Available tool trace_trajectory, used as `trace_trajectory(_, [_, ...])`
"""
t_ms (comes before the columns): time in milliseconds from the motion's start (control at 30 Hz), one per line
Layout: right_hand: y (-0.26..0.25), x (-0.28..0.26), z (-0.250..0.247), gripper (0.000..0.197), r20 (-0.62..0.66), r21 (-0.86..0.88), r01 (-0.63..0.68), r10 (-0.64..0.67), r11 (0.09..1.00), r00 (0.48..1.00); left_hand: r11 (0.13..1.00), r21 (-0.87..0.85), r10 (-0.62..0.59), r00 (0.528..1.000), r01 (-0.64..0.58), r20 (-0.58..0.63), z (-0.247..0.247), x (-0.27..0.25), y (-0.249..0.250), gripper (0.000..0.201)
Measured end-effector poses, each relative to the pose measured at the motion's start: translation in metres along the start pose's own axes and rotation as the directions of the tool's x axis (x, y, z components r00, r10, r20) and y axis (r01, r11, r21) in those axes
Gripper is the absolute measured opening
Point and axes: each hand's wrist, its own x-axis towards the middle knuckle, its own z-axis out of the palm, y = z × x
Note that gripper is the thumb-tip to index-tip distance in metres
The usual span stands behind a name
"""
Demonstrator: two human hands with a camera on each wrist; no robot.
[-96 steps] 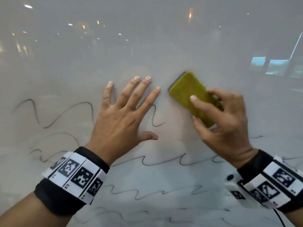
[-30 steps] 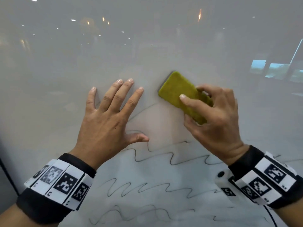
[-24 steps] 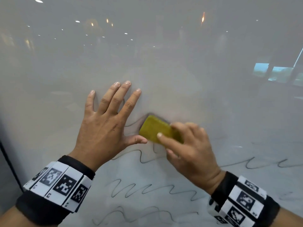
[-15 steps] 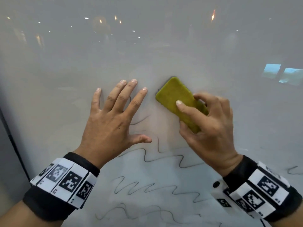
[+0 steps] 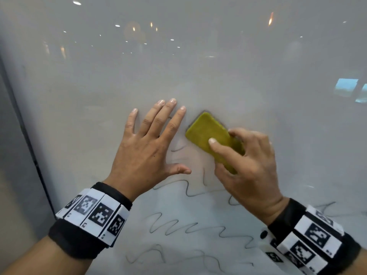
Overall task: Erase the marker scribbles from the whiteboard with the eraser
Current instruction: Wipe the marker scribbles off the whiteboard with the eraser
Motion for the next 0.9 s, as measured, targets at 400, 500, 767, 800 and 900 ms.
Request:
trace_trajectory(400, [-0.016,0.029,0.012,0.037,-0.074,-0.016,-0.041,0.040,0.999,0.996,0.997,-0.071,-0.034,0.999,0.035,0.016,0.001,-0.020,-0.045,0.120])
trace_trajectory(500, [-0.042,0.002,0.030,0.042,0.086,0.003,0.127,-0.127,0.992,0.988,0.993,-0.118,-0.015,1.000,0.015,-0.003,0.001,-0.024,-0.055,0.119])
trace_trajectory(767, [-0.035,0.060,0.024,0.039,-0.048,0.000,-0.026,0.026,1.000,0.999,0.983,-0.181,-0.010,1.000,0.011,0.004,0.003,-0.035,-0.076,0.116])
trace_trajectory(800, [-0.042,0.058,0.028,0.039,-0.053,0.005,-0.034,0.034,0.999,0.998,0.981,-0.192,-0.004,1.000,0.004,0.000,0.003,-0.037,-0.078,0.116])
trace_trajectory(900, [-0.070,0.030,0.047,0.044,0.085,0.019,0.114,-0.116,0.993,0.990,0.976,-0.217,0.015,1.000,-0.020,-0.023,0.004,-0.040,-0.084,0.116])
